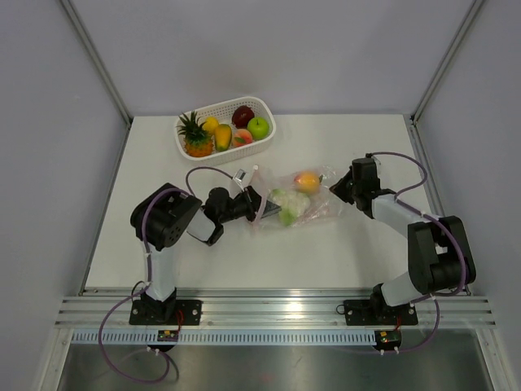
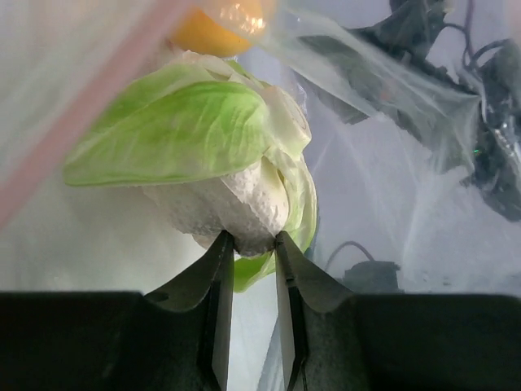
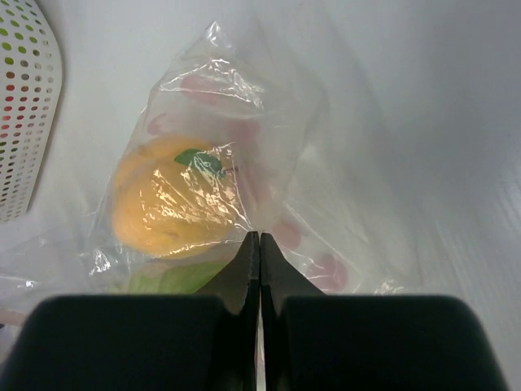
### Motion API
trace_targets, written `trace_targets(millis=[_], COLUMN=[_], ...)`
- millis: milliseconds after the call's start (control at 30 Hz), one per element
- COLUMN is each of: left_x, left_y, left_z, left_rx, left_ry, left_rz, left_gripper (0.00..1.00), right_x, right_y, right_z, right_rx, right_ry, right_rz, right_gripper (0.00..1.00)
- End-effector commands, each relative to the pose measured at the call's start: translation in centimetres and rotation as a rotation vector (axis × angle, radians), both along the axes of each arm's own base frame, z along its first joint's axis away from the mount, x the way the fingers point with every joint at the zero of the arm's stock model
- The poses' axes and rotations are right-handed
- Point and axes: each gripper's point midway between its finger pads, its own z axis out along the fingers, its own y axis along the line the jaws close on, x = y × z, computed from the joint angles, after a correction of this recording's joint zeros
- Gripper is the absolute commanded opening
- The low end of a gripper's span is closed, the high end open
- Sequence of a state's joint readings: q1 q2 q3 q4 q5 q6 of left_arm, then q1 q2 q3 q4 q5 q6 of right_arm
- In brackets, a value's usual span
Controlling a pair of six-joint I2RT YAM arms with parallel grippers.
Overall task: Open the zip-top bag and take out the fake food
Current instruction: Pick up the fake vegetable from the zipper food storage bag.
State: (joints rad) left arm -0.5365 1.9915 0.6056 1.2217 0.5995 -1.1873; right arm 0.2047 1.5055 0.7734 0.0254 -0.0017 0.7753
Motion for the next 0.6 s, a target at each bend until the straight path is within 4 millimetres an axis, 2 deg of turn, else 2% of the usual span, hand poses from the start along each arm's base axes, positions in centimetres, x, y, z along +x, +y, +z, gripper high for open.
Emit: trace_targets(millis=[0,167,400,567], left_x=[0.2,0.2,0.6,0.6], left_y=[0.4,0.8,1.7,2.3], left_z=[4.0,4.3,5.3,5.6], left_rx=[-0.083,-0.092,-0.115,-0.121], left_ry=[-0.126,-0.127,-0.142,-0.141], left_rz=[-0.009,-0.006,0.009,0.017], left_gripper=[0.0,0.0,0.0,0.0], right_x=[0.6,0.4,-0.1,-1.0], right_y=[-2.8,-5.0,-6.3,-8.6], right_z=[0.9,0.7,1.7,1.9], right_rx=[-0.01,-0.018,-0.058,-0.116], right_ry=[-0.039,-0.042,-0.071,-0.079], right_rz=[-0.091,-0.166,-0.223,-0.339], right_gripper=[0.0,0.0,0.0,0.0])
